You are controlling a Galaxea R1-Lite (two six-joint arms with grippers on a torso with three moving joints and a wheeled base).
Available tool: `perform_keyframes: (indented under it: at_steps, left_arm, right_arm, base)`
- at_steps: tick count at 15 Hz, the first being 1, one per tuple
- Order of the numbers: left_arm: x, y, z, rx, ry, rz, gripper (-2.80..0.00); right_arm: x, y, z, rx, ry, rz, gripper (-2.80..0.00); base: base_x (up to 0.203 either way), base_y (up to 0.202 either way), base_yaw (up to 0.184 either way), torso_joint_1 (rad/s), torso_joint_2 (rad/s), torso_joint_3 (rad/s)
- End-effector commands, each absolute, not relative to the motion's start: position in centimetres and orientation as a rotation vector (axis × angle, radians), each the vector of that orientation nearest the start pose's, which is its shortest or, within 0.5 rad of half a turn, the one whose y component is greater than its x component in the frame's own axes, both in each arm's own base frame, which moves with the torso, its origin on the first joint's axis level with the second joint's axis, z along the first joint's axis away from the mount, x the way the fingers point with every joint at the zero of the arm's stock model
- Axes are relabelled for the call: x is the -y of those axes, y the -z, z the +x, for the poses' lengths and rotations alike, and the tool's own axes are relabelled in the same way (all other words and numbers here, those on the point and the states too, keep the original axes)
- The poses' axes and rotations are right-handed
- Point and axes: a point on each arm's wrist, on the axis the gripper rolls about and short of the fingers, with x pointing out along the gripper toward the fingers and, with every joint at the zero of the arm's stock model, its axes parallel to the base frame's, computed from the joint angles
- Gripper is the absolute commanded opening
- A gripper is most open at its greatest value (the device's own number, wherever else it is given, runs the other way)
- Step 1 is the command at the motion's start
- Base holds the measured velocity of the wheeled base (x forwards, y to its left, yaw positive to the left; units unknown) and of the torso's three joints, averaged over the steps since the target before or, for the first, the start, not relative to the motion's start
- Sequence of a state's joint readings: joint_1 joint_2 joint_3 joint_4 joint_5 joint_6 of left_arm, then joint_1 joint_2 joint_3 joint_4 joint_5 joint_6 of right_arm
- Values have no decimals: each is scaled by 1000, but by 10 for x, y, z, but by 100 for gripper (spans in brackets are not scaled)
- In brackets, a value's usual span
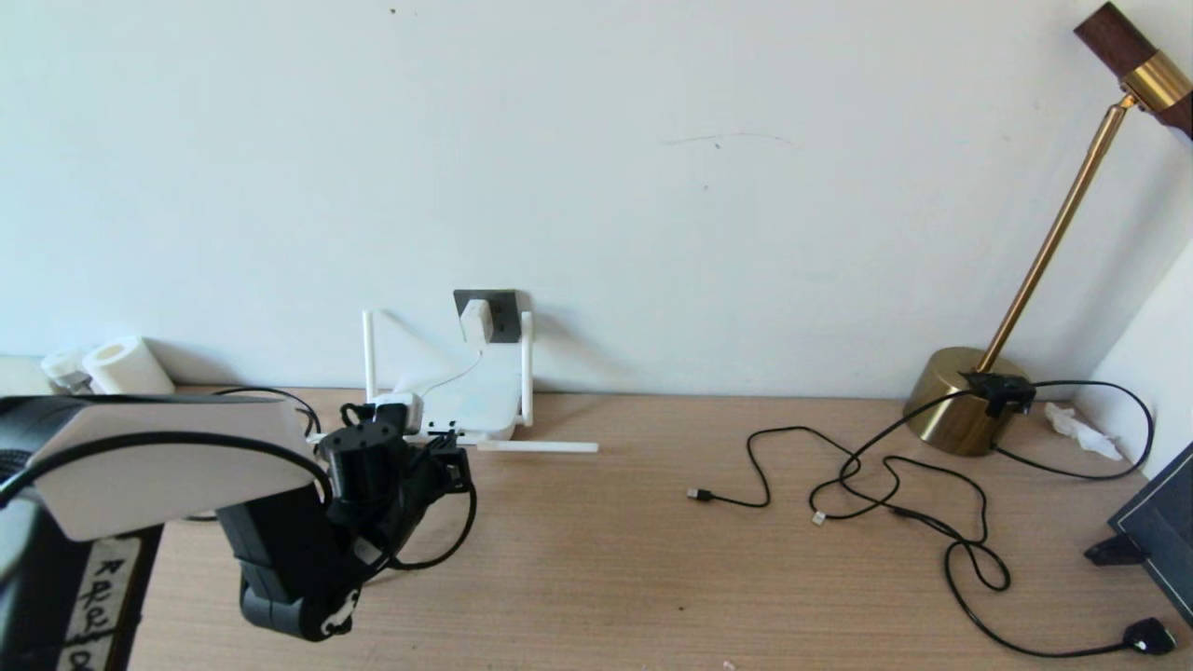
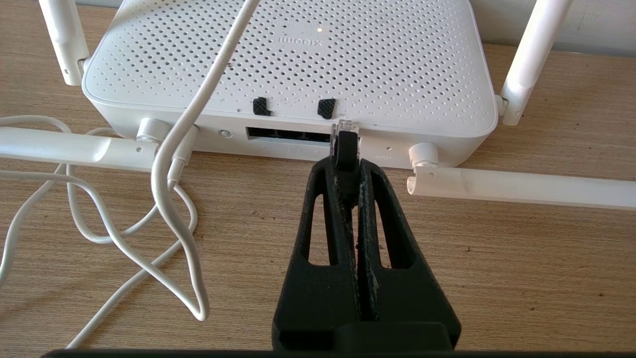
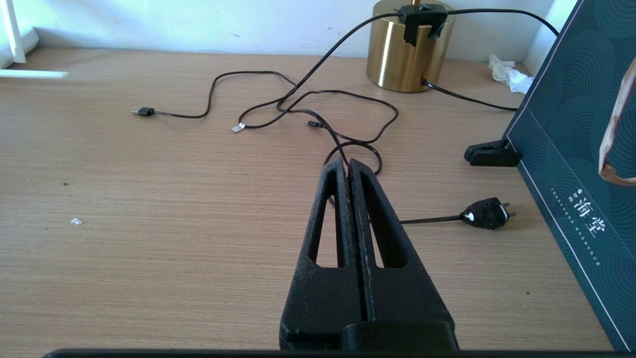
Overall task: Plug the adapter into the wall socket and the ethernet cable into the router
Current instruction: Align cable and router interface
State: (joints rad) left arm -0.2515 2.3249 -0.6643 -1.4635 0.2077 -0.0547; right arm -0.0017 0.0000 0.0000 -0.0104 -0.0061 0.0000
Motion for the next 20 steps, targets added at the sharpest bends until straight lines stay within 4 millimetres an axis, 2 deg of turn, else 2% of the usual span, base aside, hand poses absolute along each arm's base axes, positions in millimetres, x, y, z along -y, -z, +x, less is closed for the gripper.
perform_keyframes:
  at_steps: [1,20]
  left_arm:
    - [86,-17,355,-189,38,-11,-280]
    - [86,-20,351,-191,38,-10,-280]
  right_arm:
    - [0,-77,-23,10,8,0,-280]
    - [0,-77,-23,10,8,0,-280]
  base:
    - [0,0,0,0,0,0]
    - [0,0,0,0,0,0]
